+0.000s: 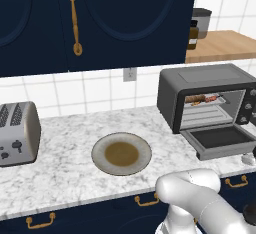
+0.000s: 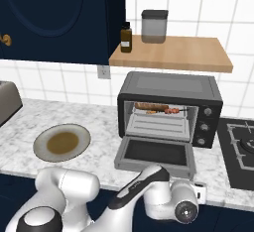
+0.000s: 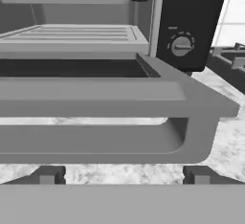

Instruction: Pick up the kebab skewer and baguette bread, and place them inside the toaster oven. Close the toaster oven door and start by setting the timer.

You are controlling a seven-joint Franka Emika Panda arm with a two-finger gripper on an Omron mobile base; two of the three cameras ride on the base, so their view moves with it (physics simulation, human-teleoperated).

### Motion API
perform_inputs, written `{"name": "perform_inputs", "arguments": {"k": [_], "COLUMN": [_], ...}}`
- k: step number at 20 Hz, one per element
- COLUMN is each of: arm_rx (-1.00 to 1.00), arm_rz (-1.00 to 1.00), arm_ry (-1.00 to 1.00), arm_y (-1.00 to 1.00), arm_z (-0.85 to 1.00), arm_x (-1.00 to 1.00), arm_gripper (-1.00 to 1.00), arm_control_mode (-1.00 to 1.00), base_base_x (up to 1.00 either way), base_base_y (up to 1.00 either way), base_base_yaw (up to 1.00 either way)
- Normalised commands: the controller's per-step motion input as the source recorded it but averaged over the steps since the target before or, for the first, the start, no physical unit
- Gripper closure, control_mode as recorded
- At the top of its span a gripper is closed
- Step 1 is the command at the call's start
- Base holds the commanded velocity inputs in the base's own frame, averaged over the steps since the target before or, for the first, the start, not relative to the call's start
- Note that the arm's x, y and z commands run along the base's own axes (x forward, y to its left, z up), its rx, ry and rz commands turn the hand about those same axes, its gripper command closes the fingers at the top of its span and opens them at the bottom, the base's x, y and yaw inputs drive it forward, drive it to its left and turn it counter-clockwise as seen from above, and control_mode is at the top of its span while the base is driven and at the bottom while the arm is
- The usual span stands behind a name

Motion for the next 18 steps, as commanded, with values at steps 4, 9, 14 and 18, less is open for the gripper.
{"name": "perform_inputs", "arguments": {"k": [4, 9, 14, 18], "arm_rx": [0.00, 0.00, 0.00, 0.00], "arm_rz": [0.00, 0.00, -0.01, -0.02], "arm_ry": [-0.08, -0.09, 0.02, 0.09], "arm_y": [0.06, 0.09, 0.01, 0.00], "arm_z": [0.54, 0.44, -0.09, -0.46], "arm_x": [0.05, 0.09, -0.23, -0.57], "arm_gripper": [-1.00, -1.00, -1.00, -1.00], "arm_control_mode": [-1.00, -1.00, -1.00, -1.00], "base_base_x": [0.00, 0.00, 0.00, 0.00], "base_base_y": [0.00, 0.00, 0.00, 0.00], "base_base_yaw": [0.00, 0.00, 0.00, 0.00]}}
